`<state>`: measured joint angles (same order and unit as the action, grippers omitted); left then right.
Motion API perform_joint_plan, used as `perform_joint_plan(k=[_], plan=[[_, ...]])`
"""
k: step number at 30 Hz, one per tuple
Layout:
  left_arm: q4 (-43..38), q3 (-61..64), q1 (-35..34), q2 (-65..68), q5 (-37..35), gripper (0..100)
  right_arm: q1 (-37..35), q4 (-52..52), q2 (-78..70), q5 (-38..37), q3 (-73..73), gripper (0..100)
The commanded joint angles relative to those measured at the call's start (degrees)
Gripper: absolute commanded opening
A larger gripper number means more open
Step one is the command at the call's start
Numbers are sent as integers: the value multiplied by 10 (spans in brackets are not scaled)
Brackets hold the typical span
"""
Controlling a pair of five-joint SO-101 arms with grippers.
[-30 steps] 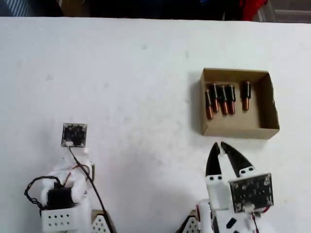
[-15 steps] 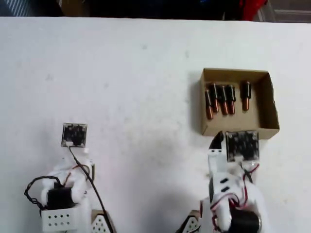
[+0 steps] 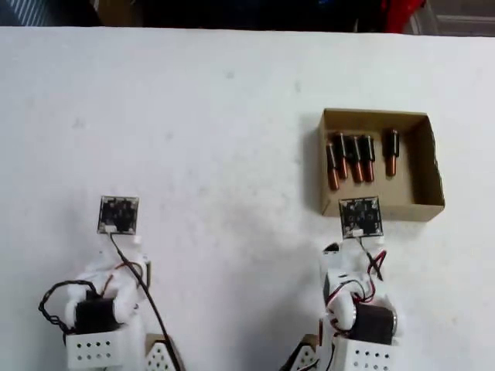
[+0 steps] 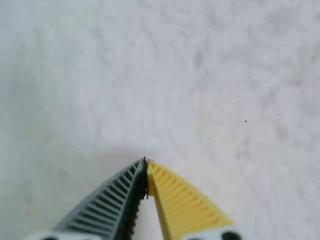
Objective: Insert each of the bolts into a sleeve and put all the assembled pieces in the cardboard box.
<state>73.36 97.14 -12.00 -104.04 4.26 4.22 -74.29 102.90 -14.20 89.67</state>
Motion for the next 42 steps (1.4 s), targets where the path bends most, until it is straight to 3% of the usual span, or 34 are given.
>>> perform_joint_plan(k=[1,8,13,42], plan=[[4,-1,-4,-4,-4,23,0,12,2,-3,25,17],[4,-1,-4,-4,-4,23,0,15,2,4,72,17],[4,-1,-4,-4,-4,23,2,15,2,90,72,17],[4,-1,-4,-4,-4,23,4,15,2,89,72,18]])
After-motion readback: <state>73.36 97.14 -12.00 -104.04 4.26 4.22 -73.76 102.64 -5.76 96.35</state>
